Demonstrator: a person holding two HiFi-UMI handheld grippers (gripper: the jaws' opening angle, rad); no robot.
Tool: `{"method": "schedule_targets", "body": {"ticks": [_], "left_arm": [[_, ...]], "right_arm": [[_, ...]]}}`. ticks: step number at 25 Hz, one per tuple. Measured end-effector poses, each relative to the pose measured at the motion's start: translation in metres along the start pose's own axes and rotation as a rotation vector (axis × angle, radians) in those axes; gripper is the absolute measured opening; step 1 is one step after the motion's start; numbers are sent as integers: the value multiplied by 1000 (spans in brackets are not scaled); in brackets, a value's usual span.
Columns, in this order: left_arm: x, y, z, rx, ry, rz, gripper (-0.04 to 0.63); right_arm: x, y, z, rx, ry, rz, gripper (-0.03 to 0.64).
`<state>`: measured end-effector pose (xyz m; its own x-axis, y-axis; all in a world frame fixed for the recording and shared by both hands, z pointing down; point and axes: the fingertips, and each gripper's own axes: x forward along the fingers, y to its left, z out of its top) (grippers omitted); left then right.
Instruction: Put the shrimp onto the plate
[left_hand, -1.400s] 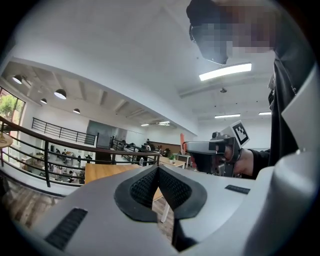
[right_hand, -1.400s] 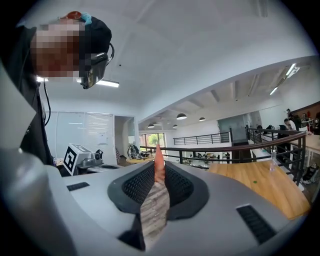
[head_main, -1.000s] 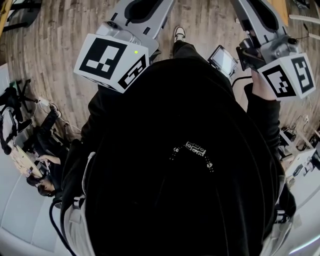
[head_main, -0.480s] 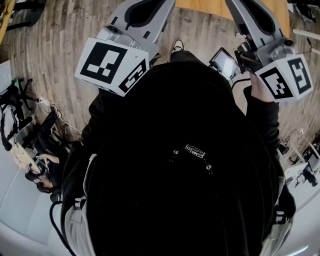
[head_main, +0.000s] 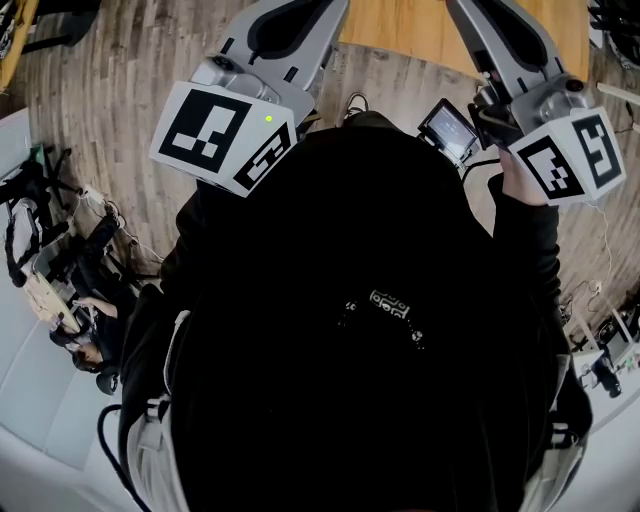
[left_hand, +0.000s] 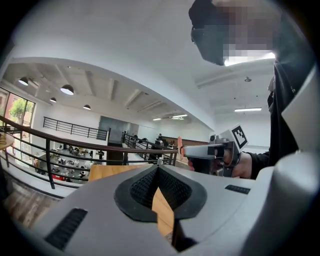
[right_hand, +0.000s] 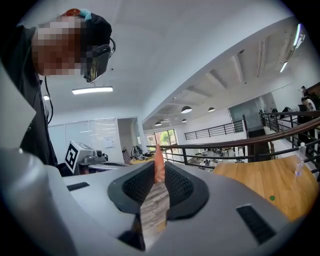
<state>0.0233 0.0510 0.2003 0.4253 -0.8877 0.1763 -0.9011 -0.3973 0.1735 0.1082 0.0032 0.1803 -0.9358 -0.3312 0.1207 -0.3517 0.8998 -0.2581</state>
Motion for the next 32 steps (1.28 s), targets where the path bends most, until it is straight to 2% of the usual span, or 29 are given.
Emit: {"method": "schedule_targets", "body": {"ticks": [7,12,17,22,26,32], "left_arm": [[38,-5,-3,-14,43,-13,-3],[41,-8,7,12,52,7,-2],[45,-5,4,5,62,11,-2],[55,-8,8,22,59,-49,-2],[84,-19,15,42,45,-115,-3],[82,-18,44,126,7,-201,-2]], "right_arm": [[-2,-38,1,24,-4,7,75],[-10,-48,3,49,-24,9,75],[-13,-52,-2,68,-31,-9,75],[-18,-55,1,63,-47,-59,75],[-36,-69,13,41,-75,-128,75],[-44,-54,43,8,-122,-253,75]]}}
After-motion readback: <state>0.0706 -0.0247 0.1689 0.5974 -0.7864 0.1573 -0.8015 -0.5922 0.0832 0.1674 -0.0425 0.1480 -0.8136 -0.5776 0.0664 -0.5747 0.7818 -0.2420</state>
